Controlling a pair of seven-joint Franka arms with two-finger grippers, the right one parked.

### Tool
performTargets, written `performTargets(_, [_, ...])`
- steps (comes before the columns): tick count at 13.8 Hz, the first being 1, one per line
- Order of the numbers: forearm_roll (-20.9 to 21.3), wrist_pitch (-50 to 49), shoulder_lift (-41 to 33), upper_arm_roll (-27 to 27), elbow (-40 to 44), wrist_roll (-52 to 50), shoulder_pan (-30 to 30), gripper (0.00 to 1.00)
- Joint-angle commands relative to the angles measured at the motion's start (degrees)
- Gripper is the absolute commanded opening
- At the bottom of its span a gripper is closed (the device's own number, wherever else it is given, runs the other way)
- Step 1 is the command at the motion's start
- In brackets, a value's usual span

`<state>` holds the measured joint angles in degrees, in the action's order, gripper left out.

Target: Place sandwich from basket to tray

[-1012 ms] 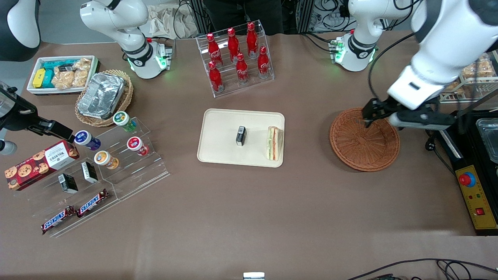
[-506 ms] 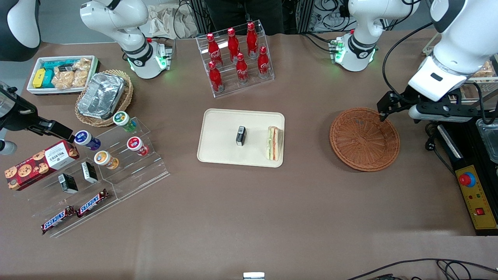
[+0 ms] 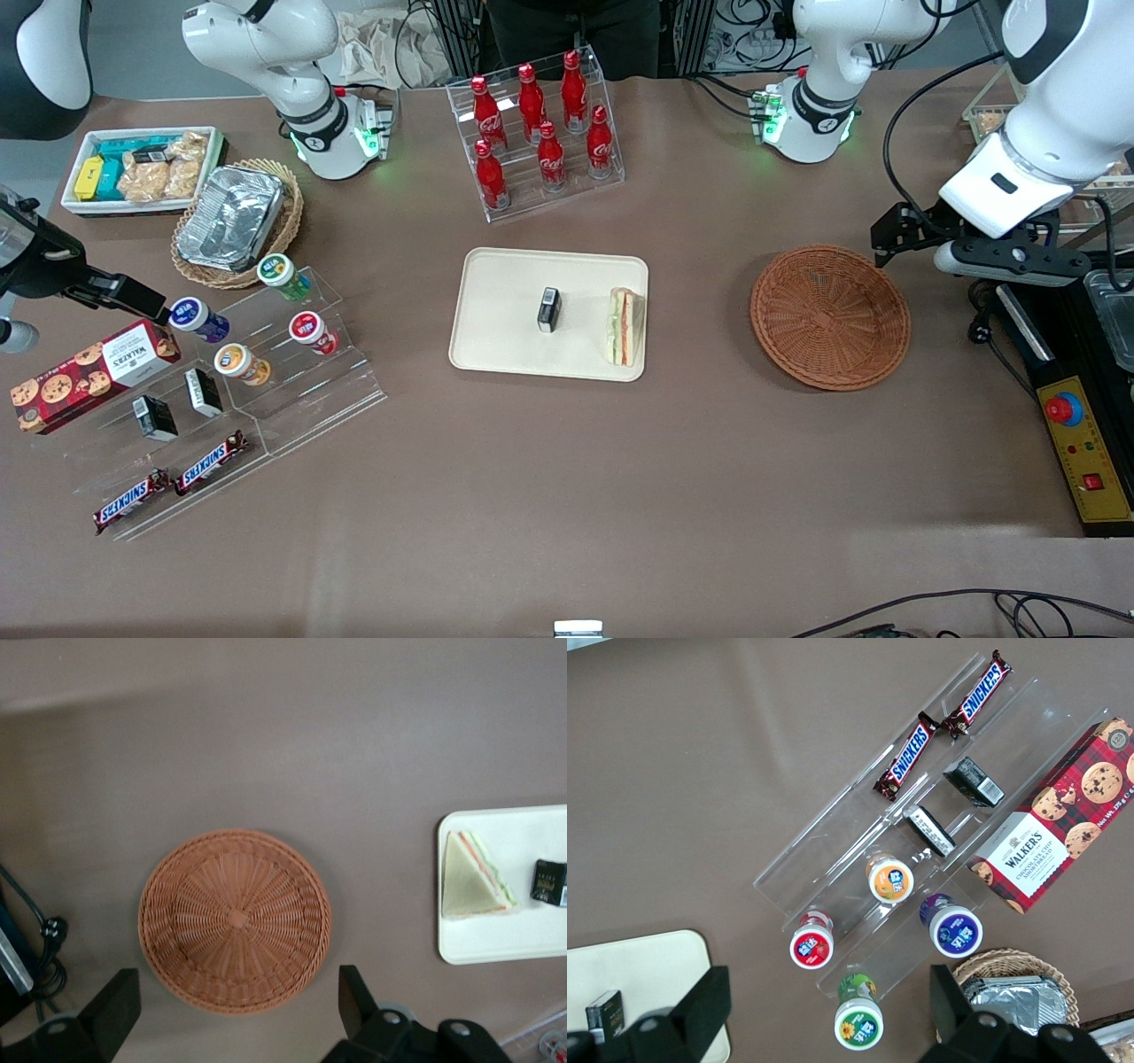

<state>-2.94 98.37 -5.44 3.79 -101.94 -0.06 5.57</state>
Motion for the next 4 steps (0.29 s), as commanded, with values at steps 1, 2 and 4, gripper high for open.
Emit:
performTargets(1, [0.0, -5.0, -1.8, 0.0, 1.1, 1.2, -0.3, 0.99])
performTargets(2, [0.0, -5.3, -2.5, -0.6, 0.7, 1.1, -0.4, 0.99])
performTargets(4, [0.0, -5.2, -2.7, -1.1, 0.1, 1.0, -0.3, 0.99])
